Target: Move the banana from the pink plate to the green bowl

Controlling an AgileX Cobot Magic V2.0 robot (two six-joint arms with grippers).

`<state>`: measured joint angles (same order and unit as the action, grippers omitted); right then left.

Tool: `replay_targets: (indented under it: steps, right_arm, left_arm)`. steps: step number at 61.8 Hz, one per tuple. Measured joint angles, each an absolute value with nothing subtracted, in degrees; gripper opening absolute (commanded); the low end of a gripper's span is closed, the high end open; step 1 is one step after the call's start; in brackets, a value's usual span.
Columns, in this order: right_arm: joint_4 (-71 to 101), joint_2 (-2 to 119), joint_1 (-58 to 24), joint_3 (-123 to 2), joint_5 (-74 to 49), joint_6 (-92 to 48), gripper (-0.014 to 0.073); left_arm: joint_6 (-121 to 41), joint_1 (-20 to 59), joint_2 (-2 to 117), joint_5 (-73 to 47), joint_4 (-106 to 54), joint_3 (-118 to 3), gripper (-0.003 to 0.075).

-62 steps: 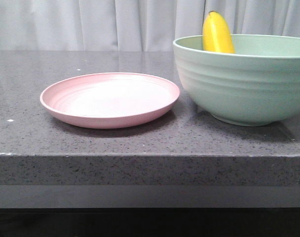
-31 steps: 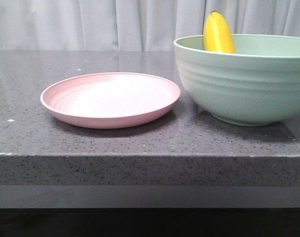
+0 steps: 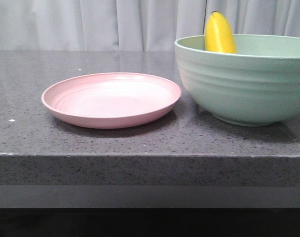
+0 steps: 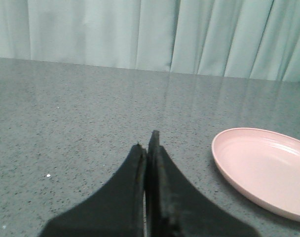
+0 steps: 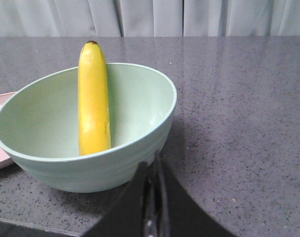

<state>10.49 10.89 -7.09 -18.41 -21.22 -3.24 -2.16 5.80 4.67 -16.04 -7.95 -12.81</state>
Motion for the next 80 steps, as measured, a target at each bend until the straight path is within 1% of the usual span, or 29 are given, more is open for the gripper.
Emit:
replay_targets:
  steps: [7,18,80]
  right_arm:
    - [10.5,10.9,-7.1,-18.4,-21.2,-3.2,-0.0059]
    - [10.5,10.7,-7.1,-18.4,-21.2,-3.2,-0.0059]
    - [10.5,10.7,-7.1,-18.2,-21.2,-3.2,-0.0059]
  left_arm:
    - [-2.2,2.6,-0.2,-15.8,-8.0,-7.4,-0.002]
    - [-2.2,0.7,-0.2,-13.2,-8.2,0.5,-0.002]
    - [-2.2,0.7,-0.2,-13.9,-8.3,0.4,-0.002]
